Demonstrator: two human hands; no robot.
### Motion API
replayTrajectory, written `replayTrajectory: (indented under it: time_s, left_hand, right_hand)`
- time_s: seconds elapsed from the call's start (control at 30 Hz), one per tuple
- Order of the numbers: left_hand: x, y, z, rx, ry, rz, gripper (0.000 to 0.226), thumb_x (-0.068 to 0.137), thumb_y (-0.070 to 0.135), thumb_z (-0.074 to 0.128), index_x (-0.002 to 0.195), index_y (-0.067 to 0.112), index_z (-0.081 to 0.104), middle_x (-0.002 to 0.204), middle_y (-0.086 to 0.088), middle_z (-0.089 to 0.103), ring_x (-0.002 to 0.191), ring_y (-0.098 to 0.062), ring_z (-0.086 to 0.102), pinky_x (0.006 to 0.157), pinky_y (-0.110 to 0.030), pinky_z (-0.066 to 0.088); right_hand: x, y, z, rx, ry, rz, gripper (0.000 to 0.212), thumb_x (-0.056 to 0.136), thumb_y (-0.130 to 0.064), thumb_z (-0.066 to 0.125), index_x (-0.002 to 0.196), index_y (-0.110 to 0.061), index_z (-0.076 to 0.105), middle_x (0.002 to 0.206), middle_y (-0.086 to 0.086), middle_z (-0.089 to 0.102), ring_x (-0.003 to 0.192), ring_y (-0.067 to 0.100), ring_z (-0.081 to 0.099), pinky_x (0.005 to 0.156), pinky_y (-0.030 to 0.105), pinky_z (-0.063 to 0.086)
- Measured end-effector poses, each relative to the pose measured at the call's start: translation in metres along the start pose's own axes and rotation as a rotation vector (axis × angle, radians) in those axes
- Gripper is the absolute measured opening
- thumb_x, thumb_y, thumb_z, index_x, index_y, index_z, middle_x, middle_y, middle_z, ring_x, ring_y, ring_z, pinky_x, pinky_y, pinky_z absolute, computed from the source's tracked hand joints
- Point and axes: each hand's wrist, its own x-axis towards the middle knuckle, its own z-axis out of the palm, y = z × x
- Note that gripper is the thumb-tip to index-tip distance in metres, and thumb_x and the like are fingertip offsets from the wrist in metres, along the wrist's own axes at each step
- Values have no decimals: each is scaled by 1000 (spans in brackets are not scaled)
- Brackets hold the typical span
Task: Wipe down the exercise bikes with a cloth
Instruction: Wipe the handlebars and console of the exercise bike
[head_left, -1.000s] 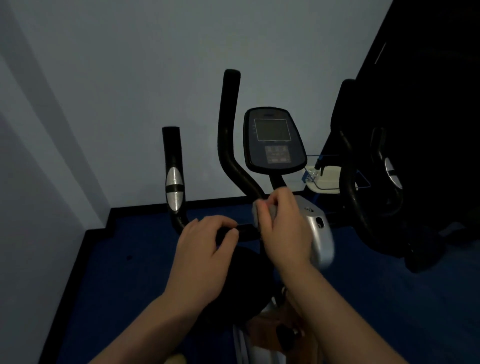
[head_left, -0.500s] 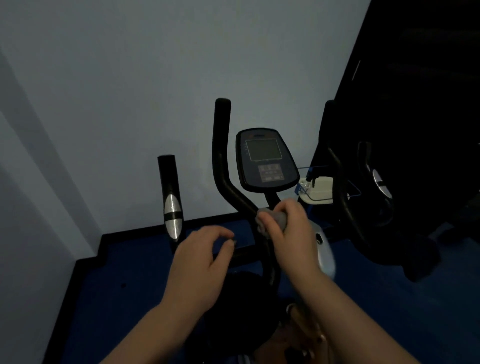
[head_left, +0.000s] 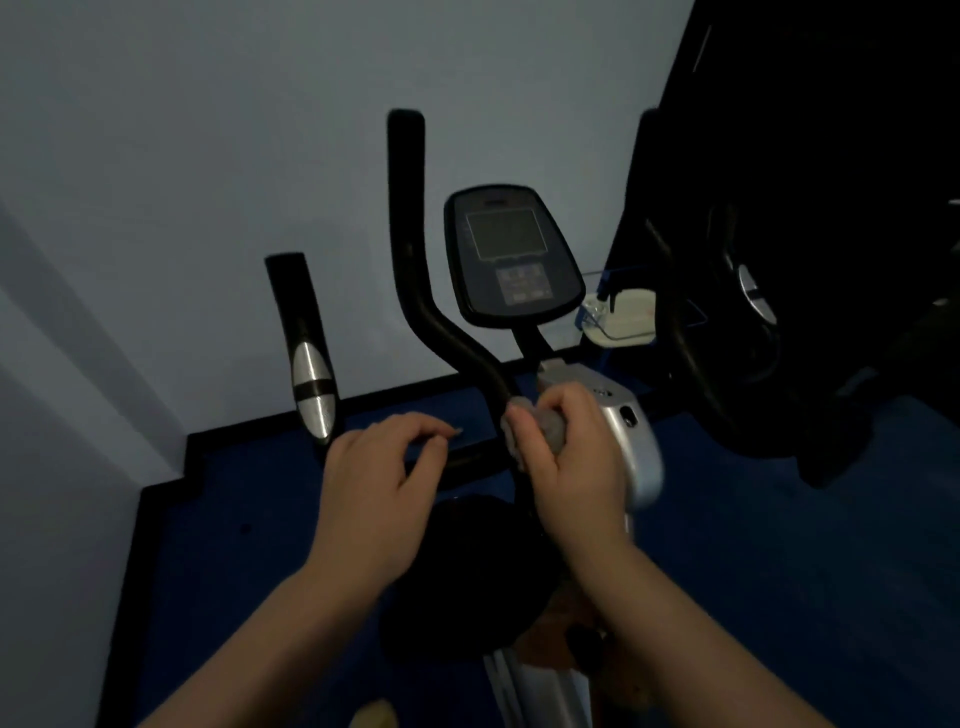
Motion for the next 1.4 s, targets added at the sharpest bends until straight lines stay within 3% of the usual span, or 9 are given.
replayTrajectory:
  time_s: [0.13, 0.3, 0.47, 0.73, 0.83, 0.97, 1.1, 1.2, 1.4]
  left_hand:
    - [-1, -1, 0, -30, -4, -34, 20, 92, 36, 48, 97, 35, 67, 88, 18, 65, 93, -23, 58, 86, -49, 47]
    - [1, -2, 2, -16, 1, -47, 19, 92, 34, 49, 96, 36, 67, 86, 17, 65, 90, -24, 57, 85, -50, 46]
    - [0, 0, 1, -61, 21, 2, 16, 92, 30, 51, 96, 37, 65, 89, 19, 65, 85, -14, 58, 82, -47, 48]
    - [56, -2, -50, -34, 351, 218, 19, 86, 32, 44, 96, 37, 60, 96, 28, 56, 89, 3, 52, 74, -12, 39]
    - [93, -3, -63, 55, 492, 250, 24, 85, 25, 45, 100, 24, 63, 107, 16, 59, 101, -6, 49, 89, -25, 38]
    - [124, -13, -58, 166, 394, 144, 28, 93, 20, 50, 120, 18, 57, 126, 0, 55, 119, -15, 43, 101, -28, 31]
    - [129, -28, -53, 287, 343, 113, 32, 94, 29, 48, 125, 21, 54, 115, 2, 57, 112, -12, 41, 91, -28, 38]
    - [130, -32, -53, 356, 343, 149, 28, 94, 28, 50, 120, 19, 57, 111, 3, 57, 108, -13, 40, 83, -31, 45]
    - [130, -33, -49, 398, 384, 175, 32, 91, 32, 47, 116, 17, 60, 108, 3, 60, 104, -16, 47, 76, -32, 47]
  right_hand:
    - [-64, 8, -4, 217, -57, 119, 14, 87, -46, 58, 84, -33, 52, 83, -7, 58, 76, 11, 60, 65, 31, 50]
    - [18, -5, 7, -83, -34, -41, 22, 92, -42, 54, 82, -25, 46, 80, -11, 49, 71, 5, 47, 57, 30, 39]
    - [60, -22, 18, -87, -63, -78, 23, 94, -41, 52, 86, -21, 45, 84, -7, 53, 73, 10, 51, 59, 33, 40]
    - [40, -6, 13, -167, -130, -101, 26, 85, -62, 44, 76, -39, 36, 71, -13, 52, 68, 0, 52, 51, 18, 35]
    - [95, -43, 45, -231, -117, -185, 27, 90, -53, 50, 76, -33, 36, 72, -13, 49, 63, 3, 46, 48, 16, 25]
    - [121, -69, 66, -245, -200, -275, 27, 92, -49, 51, 84, -25, 41, 81, -9, 51, 70, 7, 48, 52, 25, 28]
    - [82, -37, 40, -405, -235, -419, 29, 87, -43, 60, 81, -32, 35, 81, -16, 38, 72, 3, 39, 54, 19, 24]
    - [73, -26, 30, -344, -241, -345, 30, 86, -40, 63, 77, -33, 36, 77, -19, 38, 70, 1, 42, 53, 14, 26]
    - [141, -81, 86, -349, -194, -317, 26, 94, -39, 53, 81, -22, 37, 84, -8, 45, 70, 6, 43, 52, 22, 29]
